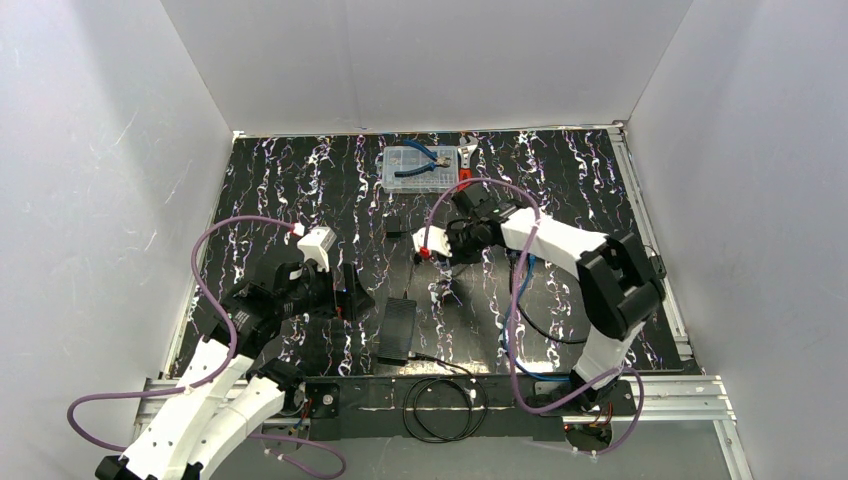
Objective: Insert the plug into the switch port
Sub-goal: Pick up the connector from the center of the board.
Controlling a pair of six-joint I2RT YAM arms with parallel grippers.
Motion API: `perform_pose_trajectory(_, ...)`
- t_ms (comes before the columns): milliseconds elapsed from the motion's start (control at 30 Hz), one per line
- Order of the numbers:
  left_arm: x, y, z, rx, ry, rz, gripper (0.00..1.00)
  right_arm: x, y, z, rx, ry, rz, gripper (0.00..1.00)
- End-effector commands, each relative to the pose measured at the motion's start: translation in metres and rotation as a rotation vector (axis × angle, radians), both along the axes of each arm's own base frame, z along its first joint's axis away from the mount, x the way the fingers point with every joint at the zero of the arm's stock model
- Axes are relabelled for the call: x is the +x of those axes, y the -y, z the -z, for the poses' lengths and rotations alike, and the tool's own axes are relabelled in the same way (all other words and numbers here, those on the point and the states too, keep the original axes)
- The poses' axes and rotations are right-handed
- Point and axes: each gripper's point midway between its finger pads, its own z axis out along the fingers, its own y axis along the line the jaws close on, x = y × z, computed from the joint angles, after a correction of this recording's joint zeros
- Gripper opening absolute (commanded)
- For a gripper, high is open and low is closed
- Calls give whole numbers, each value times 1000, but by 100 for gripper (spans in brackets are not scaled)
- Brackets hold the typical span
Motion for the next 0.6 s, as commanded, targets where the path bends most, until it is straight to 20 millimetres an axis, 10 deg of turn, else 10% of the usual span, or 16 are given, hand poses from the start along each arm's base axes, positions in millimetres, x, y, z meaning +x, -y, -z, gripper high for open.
perform_pose_trajectory(0,0,-2,5,8,-9,-5,100,24,-24,-68,198,186,50,1)
perform_pose_trajectory(567,1,-3,8,18,-17,-16,100,92,7,-271,422,854,315,1)
